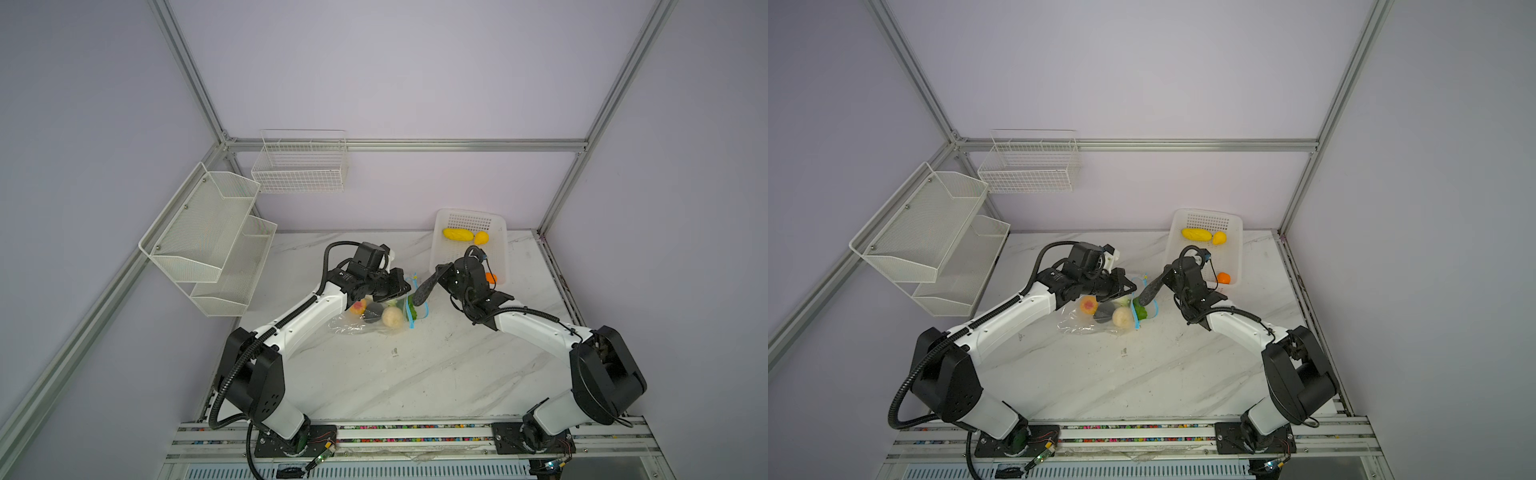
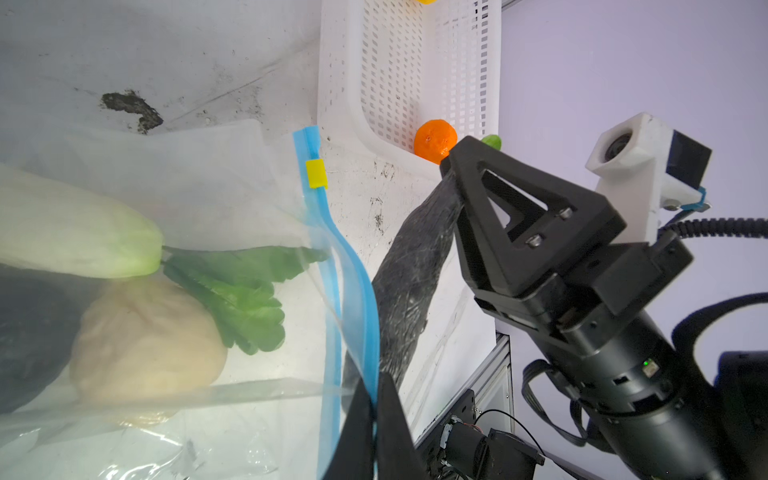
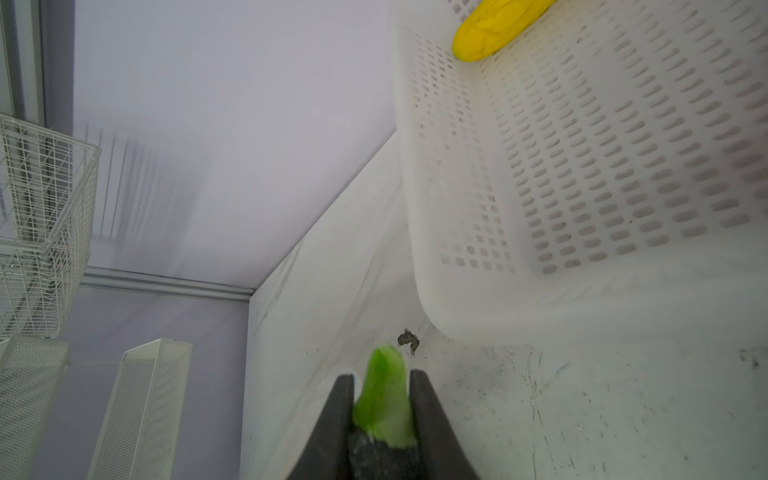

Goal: Place the food in the zip-top bag and seal the zipper
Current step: 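Lift the dark eggplant with the right gripper and carry it to the bag mouth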

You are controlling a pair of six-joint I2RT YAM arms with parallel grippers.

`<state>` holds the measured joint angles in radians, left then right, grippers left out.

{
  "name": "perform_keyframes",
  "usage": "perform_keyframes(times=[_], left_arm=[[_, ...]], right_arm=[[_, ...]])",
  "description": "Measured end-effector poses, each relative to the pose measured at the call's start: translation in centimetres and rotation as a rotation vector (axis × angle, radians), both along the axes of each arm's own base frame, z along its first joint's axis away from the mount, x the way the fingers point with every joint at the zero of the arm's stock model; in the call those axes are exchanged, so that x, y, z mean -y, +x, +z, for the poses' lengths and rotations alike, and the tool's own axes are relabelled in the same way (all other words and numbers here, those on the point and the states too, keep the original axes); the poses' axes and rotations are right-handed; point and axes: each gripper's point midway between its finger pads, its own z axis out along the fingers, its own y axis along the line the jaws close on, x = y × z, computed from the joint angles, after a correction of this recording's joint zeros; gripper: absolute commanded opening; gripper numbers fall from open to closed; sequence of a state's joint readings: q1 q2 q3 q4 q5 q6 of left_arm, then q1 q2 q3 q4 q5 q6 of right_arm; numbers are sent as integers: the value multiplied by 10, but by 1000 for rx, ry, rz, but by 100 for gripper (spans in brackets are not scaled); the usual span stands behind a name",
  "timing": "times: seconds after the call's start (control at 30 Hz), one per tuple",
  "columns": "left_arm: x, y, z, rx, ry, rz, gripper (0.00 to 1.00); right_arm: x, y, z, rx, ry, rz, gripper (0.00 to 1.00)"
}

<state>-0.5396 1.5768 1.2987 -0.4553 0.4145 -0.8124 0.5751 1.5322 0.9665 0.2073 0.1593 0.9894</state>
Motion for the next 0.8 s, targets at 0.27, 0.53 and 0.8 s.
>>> perform_keyframes(times=[0.27, 0.53, 0.8], left_arm=[[3, -2, 0, 1, 0, -7, 0], [7, -1, 9, 22, -8, -11, 0], [12, -1, 15, 40, -10, -10, 0]], right_arm=[[-25, -10, -21, -32, -37, 29, 20], [-47, -18, -33, -53, -30, 67, 21], [-55, -15, -32, -59, -4, 34, 21]])
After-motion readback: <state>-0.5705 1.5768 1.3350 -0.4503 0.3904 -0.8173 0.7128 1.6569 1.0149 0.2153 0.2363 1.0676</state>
